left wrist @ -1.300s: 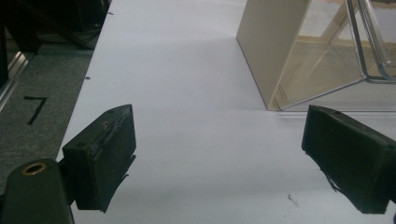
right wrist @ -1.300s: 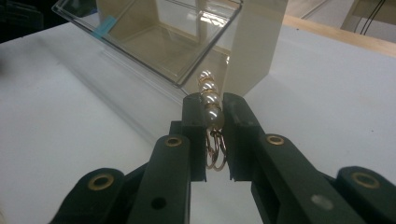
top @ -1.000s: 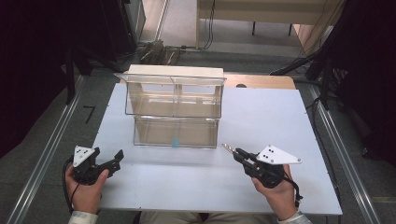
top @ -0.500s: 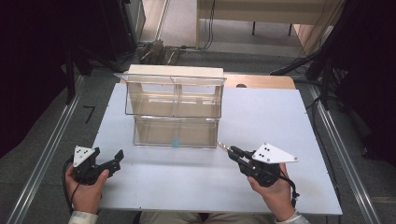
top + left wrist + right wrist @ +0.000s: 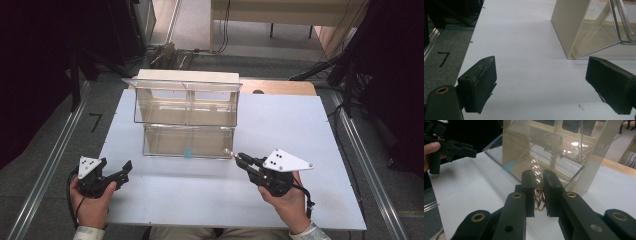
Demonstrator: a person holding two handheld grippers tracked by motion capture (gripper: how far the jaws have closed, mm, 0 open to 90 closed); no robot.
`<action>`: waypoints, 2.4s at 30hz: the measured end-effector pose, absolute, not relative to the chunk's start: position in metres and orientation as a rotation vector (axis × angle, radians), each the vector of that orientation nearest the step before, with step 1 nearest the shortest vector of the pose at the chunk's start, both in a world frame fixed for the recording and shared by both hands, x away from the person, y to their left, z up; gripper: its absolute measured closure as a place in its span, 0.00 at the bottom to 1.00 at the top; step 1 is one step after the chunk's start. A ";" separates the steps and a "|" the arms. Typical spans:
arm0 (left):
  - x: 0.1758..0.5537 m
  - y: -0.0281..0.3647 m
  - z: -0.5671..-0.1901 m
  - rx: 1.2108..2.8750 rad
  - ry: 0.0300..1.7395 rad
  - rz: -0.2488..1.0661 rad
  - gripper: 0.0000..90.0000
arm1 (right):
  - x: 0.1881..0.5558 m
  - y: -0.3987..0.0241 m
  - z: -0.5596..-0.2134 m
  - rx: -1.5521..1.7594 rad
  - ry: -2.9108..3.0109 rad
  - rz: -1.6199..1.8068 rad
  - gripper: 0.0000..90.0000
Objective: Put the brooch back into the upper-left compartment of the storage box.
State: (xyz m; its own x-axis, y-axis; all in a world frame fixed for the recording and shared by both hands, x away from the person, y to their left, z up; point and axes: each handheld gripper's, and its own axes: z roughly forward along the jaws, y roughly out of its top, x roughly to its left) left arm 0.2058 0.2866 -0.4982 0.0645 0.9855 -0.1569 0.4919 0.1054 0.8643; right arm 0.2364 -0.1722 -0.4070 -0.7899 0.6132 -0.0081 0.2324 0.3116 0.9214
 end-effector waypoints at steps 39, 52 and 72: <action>0.205 0.288 -0.498 1.502 1.544 0.743 0.12 | 0.247 -0.124 -0.394 0.654 2.231 1.547 0.87; 0.205 0.289 -0.498 1.495 1.548 0.742 0.12 | 0.249 -0.109 -0.391 0.632 2.232 1.570 0.87; 0.204 0.290 -0.497 1.495 1.545 0.738 0.12 | 0.256 -0.083 -0.386 0.597 2.241 1.611 0.87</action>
